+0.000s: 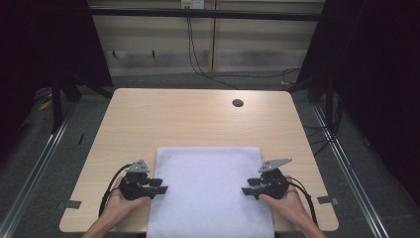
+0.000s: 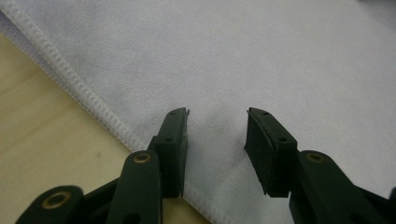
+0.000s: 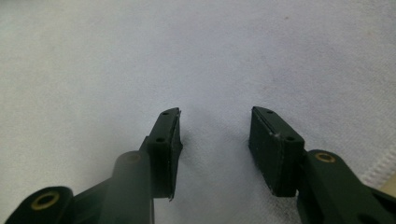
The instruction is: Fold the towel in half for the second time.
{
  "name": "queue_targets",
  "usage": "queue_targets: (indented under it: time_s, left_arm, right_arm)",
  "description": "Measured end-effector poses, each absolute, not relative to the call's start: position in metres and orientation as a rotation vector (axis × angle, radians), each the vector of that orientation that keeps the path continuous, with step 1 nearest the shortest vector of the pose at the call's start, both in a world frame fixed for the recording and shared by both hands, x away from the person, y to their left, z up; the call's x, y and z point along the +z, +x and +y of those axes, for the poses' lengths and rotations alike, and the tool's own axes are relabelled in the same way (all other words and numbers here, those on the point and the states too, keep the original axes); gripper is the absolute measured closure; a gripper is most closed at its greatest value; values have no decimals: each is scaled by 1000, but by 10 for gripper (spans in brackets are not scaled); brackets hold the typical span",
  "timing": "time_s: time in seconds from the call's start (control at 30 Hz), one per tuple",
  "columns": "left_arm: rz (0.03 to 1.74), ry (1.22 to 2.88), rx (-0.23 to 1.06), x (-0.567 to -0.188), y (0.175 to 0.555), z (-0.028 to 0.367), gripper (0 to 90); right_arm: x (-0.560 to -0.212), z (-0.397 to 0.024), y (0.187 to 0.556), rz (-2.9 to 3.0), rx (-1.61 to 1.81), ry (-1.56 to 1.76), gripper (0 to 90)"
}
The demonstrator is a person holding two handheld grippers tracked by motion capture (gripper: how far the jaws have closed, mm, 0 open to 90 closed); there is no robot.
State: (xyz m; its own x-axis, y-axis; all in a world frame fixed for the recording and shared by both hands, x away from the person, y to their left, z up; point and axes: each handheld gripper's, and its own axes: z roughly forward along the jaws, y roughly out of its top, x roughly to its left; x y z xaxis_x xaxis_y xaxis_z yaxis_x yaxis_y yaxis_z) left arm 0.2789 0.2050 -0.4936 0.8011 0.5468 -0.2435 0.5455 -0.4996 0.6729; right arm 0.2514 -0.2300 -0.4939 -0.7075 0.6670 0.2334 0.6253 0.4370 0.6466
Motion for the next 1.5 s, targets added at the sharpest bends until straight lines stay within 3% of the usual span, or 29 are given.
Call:
queue_targets:
  time_s: [0.13, 0.3, 0.6, 0.9, 1.07, 1.33, 1.37, 1.43, 1.5]
  left_arm:
    - [781, 2163, 7, -484, 286, 206, 572]
    - [868, 2077, 100, -475, 319, 213, 532]
    - [998, 2017, 113, -485, 359, 231, 461]
    - [998, 2038, 103, -496, 386, 229, 445]
    - [1008, 2054, 95, -502, 396, 224, 469]
    - [942, 2086, 105, -505, 399, 211, 548]
    - [927, 2094, 95, -506, 400, 211, 586]
    - [904, 2105, 72, -506, 401, 211, 778]
    - [894, 2101, 67, -505, 400, 212, 841]
  right_arm:
    - [-485, -236, 252, 2578, 1156, 1151, 545]
    - [-466, -261, 288, 2416, 1176, 1208, 527]
    - [-477, -272, 341, 2333, 1134, 1299, 458]
    - [-500, -274, 369, 2377, 1122, 1357, 495]
    - [-503, -273, 369, 2404, 1115, 1338, 569]
    - [-503, -273, 366, 2464, 1161, 1315, 791]
    - [-503, -273, 366, 2474, 1172, 1317, 814]
    - [-502, -273, 365, 2479, 1172, 1306, 843]
    - [-500, -273, 365, 2476, 1183, 1310, 851]
